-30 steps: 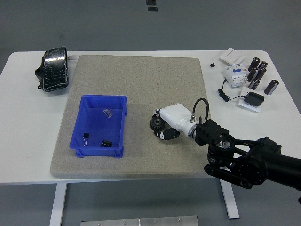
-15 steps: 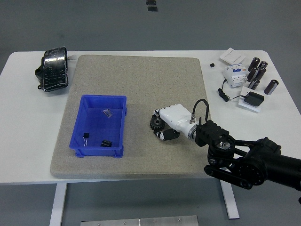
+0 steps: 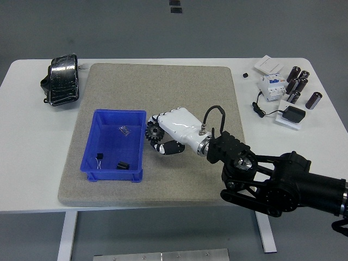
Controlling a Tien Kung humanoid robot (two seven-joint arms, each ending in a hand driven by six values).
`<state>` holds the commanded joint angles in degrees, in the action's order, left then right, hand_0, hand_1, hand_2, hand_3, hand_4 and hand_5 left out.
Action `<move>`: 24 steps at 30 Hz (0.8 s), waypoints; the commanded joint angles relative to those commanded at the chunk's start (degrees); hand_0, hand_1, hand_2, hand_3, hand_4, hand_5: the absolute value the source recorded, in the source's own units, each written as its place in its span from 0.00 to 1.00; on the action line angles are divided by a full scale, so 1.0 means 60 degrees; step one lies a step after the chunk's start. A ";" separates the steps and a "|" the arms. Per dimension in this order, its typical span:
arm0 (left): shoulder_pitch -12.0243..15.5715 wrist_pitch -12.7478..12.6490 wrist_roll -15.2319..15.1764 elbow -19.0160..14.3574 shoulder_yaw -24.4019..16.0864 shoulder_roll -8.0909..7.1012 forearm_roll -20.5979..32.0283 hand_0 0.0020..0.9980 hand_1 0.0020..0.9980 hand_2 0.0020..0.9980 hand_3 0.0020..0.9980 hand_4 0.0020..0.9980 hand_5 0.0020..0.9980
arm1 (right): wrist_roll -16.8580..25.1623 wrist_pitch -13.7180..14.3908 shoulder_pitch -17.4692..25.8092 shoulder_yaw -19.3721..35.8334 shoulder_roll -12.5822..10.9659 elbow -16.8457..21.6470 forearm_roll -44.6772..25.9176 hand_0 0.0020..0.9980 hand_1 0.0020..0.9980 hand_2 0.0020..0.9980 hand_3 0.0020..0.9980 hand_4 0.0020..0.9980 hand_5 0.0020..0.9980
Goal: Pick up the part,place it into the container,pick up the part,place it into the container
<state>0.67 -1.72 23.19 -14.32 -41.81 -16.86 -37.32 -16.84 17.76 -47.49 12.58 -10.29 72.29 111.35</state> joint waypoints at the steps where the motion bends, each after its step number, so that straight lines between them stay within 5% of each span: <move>1: 0.0002 0.0003 0.0006 0.0000 -0.0009 -0.0002 -0.0016 0.69 0.68 0.67 0.57 0.74 0.31 | 0.0003 0.0035 -0.0034 0.0032 0.0130 0.0011 0.0044 0.32 0.48 0.54 0.66 0.53 0.12; 9: 0.0007 0.0021 0.0048 -0.0004 -0.0073 -0.0032 -0.0121 0.69 0.68 0.67 0.57 0.75 0.33 | -0.0036 0.0149 -0.0388 -0.0404 0.1180 -0.0116 0.0364 0.32 0.50 0.57 0.67 0.49 0.18; 10: 0.0005 0.0023 0.0048 -0.0005 -0.0072 -0.0034 -0.0123 0.69 0.68 0.67 0.57 0.75 0.34 | -0.0064 0.0103 -0.0410 -0.0498 0.1260 -0.0164 0.0398 0.52 0.67 0.70 0.68 0.53 0.33; 15: -0.0007 0.0033 0.0064 -0.0008 -0.0095 -0.0041 -0.0171 0.69 0.68 0.67 0.57 0.75 0.34 | -0.0199 -0.0232 -0.0429 -0.0912 0.1538 -0.0491 0.0456 0.52 0.67 0.70 0.68 0.53 0.33; 16: -0.0009 0.0035 0.0068 -0.0009 -0.0104 -0.0043 -0.0186 0.69 0.68 0.67 0.57 0.75 0.34 | -0.0212 -0.0267 -0.0425 -0.0986 0.1571 -0.0561 0.0443 0.79 0.84 0.85 0.73 0.62 0.38; 21: -0.0017 0.0042 0.0071 -0.0008 -0.0122 -0.0051 -0.0225 0.69 0.68 0.67 0.57 0.75 0.34 | -0.0245 -0.0354 -0.0405 -0.1179 0.1657 -0.0742 0.0350 0.79 0.84 0.85 0.73 0.62 0.38; 22: -0.0017 0.0044 0.0071 -0.0008 -0.0120 -0.0051 -0.0228 0.69 0.68 0.67 0.57 0.75 0.34 | -0.0244 -0.0347 -0.0399 -0.1175 0.1666 -0.0742 0.0330 0.87 0.90 0.91 0.78 0.64 0.39; 24: -0.0017 0.0046 0.0067 -0.0008 -0.0111 -0.0049 -0.0223 0.69 0.68 0.67 0.57 0.75 0.34 | -0.0236 -0.0323 -0.0382 -0.1124 0.1675 -0.0713 0.0273 0.87 0.90 0.91 0.78 0.64 0.39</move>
<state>0.57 -1.45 23.59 -14.37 -42.48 -17.15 -38.66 -18.25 15.82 -49.79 5.84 -0.24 68.01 112.99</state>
